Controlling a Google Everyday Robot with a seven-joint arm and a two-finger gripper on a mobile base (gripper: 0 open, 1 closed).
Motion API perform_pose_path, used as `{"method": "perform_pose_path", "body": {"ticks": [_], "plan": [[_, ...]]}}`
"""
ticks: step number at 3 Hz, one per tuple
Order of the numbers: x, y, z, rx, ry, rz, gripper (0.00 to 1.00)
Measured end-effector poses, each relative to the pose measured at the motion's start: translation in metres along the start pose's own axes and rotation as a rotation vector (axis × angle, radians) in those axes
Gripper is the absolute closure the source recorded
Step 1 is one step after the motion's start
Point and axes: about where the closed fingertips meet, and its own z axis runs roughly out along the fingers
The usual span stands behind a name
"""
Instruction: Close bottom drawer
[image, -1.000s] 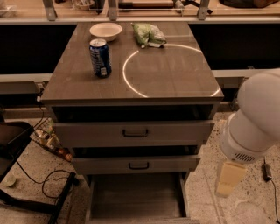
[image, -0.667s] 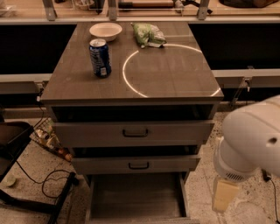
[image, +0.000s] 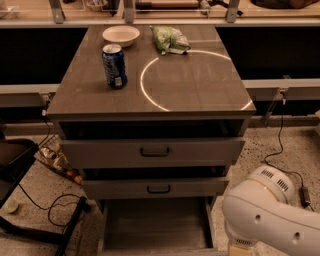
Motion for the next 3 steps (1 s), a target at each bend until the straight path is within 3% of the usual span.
{"method": "perform_pose_path", "body": {"ticks": [1,2,3], "plan": [[-0.009,0.024,0.057,-0.039,-0.03,0.004,0.0],[-0.009,0.044,0.133,-0.116,-0.095,0.036,0.0],[-0.009,0.046,0.134,-0.12,-0.095,0.035,0.0]]}}
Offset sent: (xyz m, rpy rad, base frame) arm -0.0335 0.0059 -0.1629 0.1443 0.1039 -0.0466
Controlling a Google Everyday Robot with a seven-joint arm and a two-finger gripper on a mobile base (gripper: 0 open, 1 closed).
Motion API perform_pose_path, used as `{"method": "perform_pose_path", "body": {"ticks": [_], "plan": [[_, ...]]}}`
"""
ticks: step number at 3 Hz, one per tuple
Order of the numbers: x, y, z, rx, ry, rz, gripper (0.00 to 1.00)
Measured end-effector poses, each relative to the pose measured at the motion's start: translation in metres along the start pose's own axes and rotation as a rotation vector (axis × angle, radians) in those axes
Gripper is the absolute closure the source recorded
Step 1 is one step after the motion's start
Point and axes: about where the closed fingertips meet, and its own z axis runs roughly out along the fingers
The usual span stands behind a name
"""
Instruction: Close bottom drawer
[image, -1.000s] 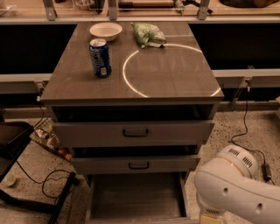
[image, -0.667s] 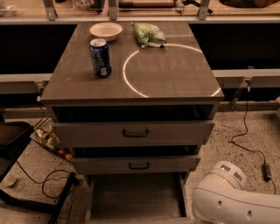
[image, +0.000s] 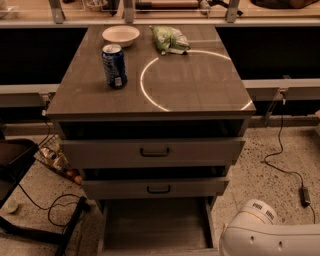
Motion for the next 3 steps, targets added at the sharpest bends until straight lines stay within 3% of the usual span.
{"method": "perform_pose_path", "body": {"ticks": [1,2,3], "plan": [[-0.001,-0.001,0.004,0.013,0.016,0.005,0.0],[0.001,-0.01,0.033,0.013,0.023,0.017,0.0],[-0.001,-0.008,0.085,-0.039,0.031,-0.008,0.0]]}}
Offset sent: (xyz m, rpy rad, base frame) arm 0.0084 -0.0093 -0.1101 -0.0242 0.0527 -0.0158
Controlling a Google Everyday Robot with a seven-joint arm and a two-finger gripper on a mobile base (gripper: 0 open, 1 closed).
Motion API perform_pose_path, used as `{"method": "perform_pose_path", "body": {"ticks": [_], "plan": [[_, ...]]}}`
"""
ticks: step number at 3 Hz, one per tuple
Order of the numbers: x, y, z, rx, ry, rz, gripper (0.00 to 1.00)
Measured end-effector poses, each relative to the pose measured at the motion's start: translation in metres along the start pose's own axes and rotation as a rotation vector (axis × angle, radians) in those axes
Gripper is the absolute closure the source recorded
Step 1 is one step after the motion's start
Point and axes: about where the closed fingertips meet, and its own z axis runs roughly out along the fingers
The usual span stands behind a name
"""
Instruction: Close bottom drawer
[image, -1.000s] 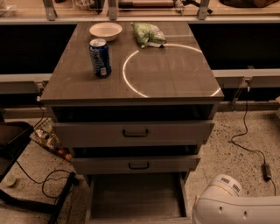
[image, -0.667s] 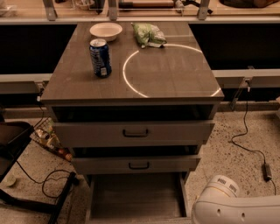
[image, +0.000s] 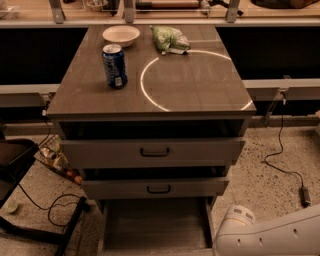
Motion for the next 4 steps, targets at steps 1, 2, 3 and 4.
{"method": "perform_pose_path", "body": {"ticks": [1,2,3,4], "plan": [[-0.002,0.001,0.041,-0.036,0.0,-0.017,0.0],[-0.005,0.007,0.078,-0.061,-0.039,-0.055,0.0],[-0.017,0.019,0.11,-0.08,-0.095,-0.085,0.19],[-0.033,0.028,0.144,-0.112,-0.136,-0.109,0.42]]}}
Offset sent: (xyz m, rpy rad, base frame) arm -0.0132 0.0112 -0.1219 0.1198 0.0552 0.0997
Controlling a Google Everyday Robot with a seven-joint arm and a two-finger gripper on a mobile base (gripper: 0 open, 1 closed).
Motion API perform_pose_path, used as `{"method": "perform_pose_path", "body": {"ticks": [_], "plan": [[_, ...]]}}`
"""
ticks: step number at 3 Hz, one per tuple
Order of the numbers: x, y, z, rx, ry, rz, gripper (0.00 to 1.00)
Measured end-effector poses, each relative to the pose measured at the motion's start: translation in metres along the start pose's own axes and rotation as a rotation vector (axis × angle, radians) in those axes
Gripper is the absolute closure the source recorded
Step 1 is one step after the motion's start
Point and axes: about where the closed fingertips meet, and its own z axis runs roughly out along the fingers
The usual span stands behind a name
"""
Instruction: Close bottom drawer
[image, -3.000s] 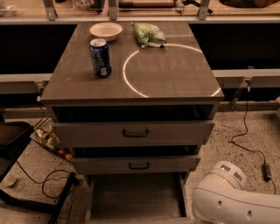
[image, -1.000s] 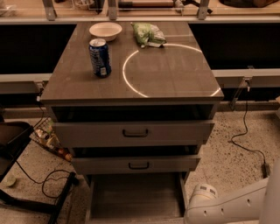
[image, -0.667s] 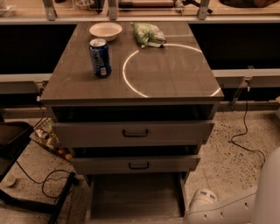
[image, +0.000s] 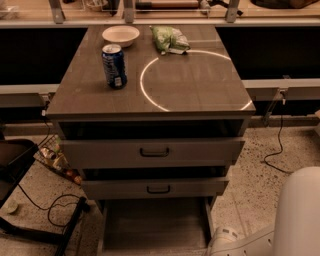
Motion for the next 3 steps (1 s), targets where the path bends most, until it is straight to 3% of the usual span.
{"method": "perform_pose_path", "body": {"ticks": [1,2,3], "plan": [[-0.015,0.003,0.031,-0.032,0.001,-0.035,0.65],[-0.025,0.008,0.04,-0.029,0.058,-0.072,0.88],[-0.019,0.008,0.04,-0.023,0.089,-0.055,1.0]]}}
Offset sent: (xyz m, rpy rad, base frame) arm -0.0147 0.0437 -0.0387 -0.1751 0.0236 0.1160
